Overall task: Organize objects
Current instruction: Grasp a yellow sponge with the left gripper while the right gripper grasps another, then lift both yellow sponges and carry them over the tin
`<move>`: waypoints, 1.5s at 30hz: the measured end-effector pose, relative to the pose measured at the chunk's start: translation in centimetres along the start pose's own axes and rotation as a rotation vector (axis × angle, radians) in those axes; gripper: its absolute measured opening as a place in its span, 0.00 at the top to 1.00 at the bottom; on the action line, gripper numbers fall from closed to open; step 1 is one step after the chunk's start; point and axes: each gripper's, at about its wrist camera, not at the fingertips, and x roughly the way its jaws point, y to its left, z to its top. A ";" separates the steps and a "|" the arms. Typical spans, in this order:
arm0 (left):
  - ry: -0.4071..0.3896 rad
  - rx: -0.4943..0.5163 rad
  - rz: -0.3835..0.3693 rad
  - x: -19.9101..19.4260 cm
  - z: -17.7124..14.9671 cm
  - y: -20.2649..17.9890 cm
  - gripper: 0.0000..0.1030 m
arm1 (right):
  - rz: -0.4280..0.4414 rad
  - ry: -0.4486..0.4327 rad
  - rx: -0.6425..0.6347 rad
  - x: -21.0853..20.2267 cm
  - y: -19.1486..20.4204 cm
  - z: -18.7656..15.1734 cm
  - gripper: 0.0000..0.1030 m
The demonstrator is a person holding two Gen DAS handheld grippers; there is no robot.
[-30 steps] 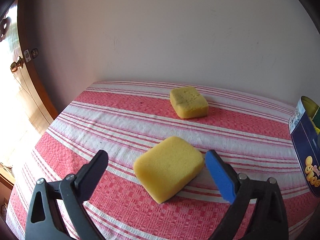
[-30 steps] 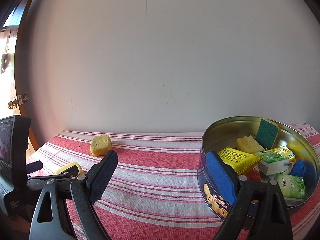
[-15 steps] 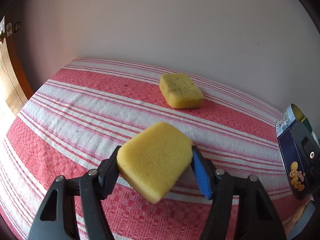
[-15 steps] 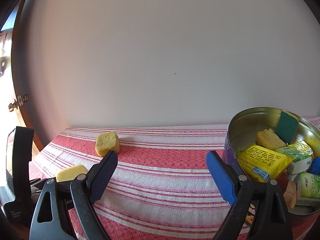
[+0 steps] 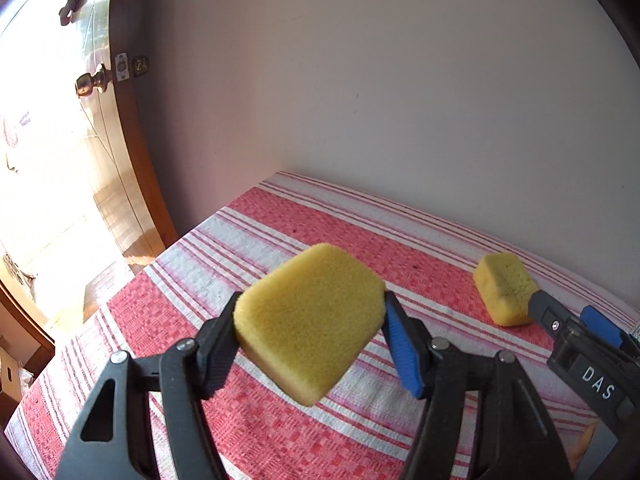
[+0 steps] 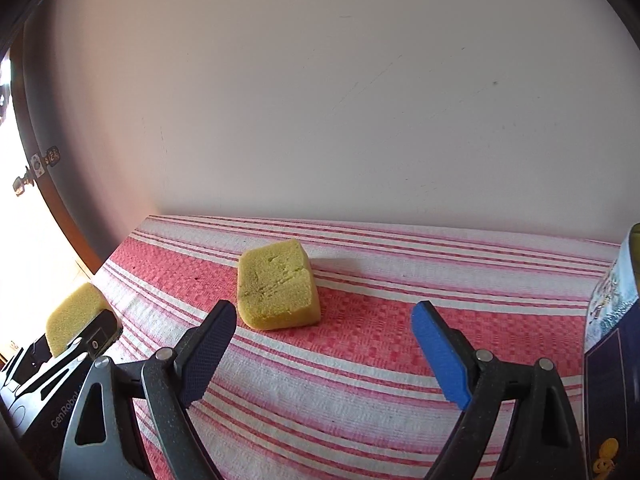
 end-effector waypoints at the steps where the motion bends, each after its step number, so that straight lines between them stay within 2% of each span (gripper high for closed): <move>1: 0.011 -0.013 0.001 0.5 0.1 0.4 0.36 | 0.002 0.019 -0.012 0.8 0.6 0.3 0.16; 3: 0.033 -0.042 -0.006 1.3 0.3 1.2 0.36 | 0.003 0.068 -0.034 2.5 1.8 1.0 0.18; 6: 0.051 -0.065 -0.009 2.1 0.5 1.6 0.36 | 0.006 0.153 -0.044 5.2 3.1 1.6 0.29; 8: 0.059 -0.070 -0.013 2.2 0.5 1.9 0.36 | -0.019 0.157 -0.067 5.9 3.8 1.9 0.33; 9: 0.060 -0.074 -0.010 2.1 0.4 1.7 0.36 | -0.029 0.166 -0.085 6.3 4.1 1.9 0.40; 15: 0.057 -0.080 -0.011 1.9 0.2 1.5 0.36 | -0.074 0.160 -0.132 6.0 4.5 1.3 0.46; 17: 0.048 -0.074 -0.012 1.8 0.3 1.4 0.36 | -0.097 0.136 -0.158 5.0 4.3 0.9 0.46; 21: 0.012 -0.040 -0.003 0.8 0.1 0.5 0.36 | -0.144 0.025 -0.207 0.8 3.5 -0.3 0.46; 29: -0.068 0.040 -0.067 -2.1 -1.5 -2.2 0.36 | -0.184 -0.122 -0.185 -7.0 -0.6 -2.8 0.46; 33: -0.133 0.078 -0.093 -4.2 -2.5 -3.5 0.36 | -0.211 -0.161 -0.172 -9.6 -2.3 -4.2 0.46; 42: -0.189 0.131 -0.150 -7.4 -4.7 -7.0 0.36 | -0.254 -0.221 -0.144 -14.0 -6.5 -6.8 0.46; 45: -0.202 0.153 -0.158 -8.4 -5.4 -8.1 0.36 | -0.256 -0.225 -0.123 -14.0 -7.0 -7.2 0.46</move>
